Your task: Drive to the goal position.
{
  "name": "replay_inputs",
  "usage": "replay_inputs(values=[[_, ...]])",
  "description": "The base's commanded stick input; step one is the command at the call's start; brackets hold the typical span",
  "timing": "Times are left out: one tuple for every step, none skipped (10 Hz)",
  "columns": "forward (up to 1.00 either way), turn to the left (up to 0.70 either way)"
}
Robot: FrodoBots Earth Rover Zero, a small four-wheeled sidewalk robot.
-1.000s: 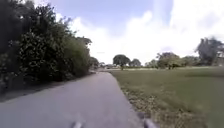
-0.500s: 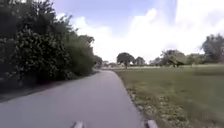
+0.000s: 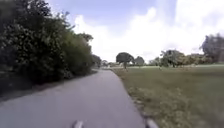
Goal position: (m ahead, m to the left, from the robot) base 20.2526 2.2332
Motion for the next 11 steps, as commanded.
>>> replay_inputs(values=[[0.85,0.0],[0.85,0.0],[0.85,0.0],[0.85,0.0],[0.85,0.0],[0.85,0.0],[0.85,0.0],[0.85,0.0],[0.85,0.0],[0.85,0.0],[0.85,0.0]])
